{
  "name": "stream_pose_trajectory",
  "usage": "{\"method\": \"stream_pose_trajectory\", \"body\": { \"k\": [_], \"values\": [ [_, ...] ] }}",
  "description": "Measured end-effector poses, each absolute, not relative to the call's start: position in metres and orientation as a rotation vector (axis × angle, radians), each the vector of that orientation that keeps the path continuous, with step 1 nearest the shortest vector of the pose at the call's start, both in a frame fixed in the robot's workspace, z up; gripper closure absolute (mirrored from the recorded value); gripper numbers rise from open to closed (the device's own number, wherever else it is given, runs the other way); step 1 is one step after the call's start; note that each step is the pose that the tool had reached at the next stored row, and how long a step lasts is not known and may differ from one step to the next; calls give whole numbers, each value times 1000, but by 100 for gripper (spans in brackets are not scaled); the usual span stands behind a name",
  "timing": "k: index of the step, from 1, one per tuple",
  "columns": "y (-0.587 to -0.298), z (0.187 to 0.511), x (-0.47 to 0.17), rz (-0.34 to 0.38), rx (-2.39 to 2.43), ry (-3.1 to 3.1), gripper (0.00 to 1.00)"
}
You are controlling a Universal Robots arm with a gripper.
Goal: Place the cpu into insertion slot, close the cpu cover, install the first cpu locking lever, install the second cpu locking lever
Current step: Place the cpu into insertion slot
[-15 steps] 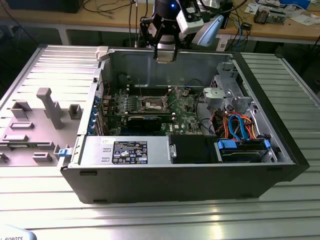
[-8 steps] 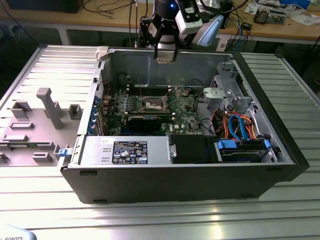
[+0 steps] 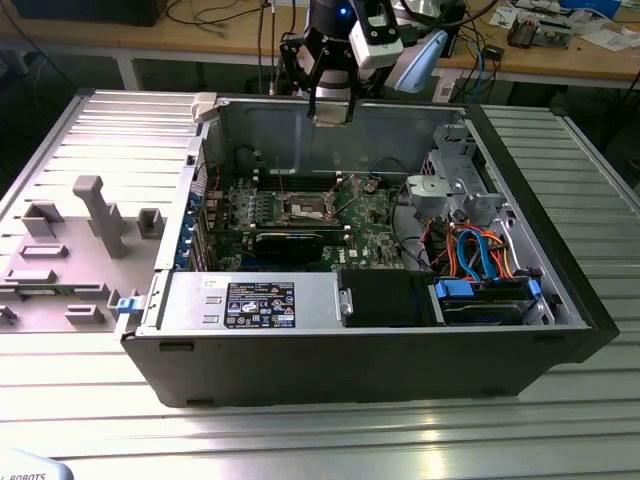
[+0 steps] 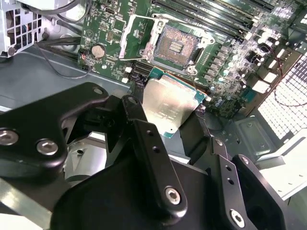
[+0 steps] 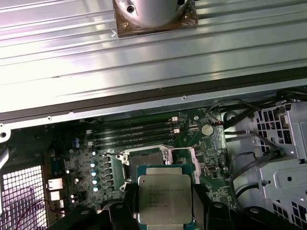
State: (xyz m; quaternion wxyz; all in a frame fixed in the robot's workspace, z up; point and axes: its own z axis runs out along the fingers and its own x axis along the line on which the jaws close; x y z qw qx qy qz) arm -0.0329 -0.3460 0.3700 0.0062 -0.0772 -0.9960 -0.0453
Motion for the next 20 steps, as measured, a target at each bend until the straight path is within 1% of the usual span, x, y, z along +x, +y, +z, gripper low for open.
{"method": "stream_pose_trajectory", "body": {
  "k": [20],
  "values": [
    [-346, 370, -33, -143, -350, -3109, 46]
  ]
}}
